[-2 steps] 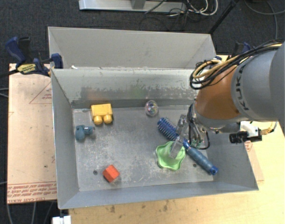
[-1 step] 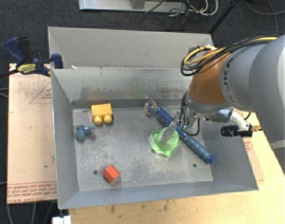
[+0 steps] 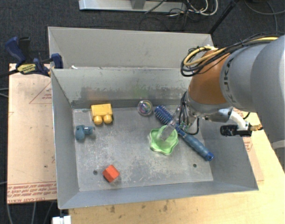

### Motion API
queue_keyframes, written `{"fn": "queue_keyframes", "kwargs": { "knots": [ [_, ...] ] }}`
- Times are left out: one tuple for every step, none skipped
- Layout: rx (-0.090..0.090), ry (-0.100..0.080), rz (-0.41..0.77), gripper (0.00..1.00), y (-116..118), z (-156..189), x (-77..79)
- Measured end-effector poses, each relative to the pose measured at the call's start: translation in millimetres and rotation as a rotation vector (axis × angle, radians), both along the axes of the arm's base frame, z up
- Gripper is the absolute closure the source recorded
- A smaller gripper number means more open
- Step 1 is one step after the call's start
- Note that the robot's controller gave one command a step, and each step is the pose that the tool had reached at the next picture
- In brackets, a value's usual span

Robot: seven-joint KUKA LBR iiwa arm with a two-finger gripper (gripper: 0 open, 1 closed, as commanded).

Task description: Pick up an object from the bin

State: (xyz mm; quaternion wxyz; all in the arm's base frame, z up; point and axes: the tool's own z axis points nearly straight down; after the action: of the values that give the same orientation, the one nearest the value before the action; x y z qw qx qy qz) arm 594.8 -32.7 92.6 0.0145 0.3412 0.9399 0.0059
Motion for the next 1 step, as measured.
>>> {"fn": "queue_keyframes", "kwargs": {
  "knots": [
    [-0.005,0.020,0.017,0.00,-70.6,12.7,21.7]
  ]
}}
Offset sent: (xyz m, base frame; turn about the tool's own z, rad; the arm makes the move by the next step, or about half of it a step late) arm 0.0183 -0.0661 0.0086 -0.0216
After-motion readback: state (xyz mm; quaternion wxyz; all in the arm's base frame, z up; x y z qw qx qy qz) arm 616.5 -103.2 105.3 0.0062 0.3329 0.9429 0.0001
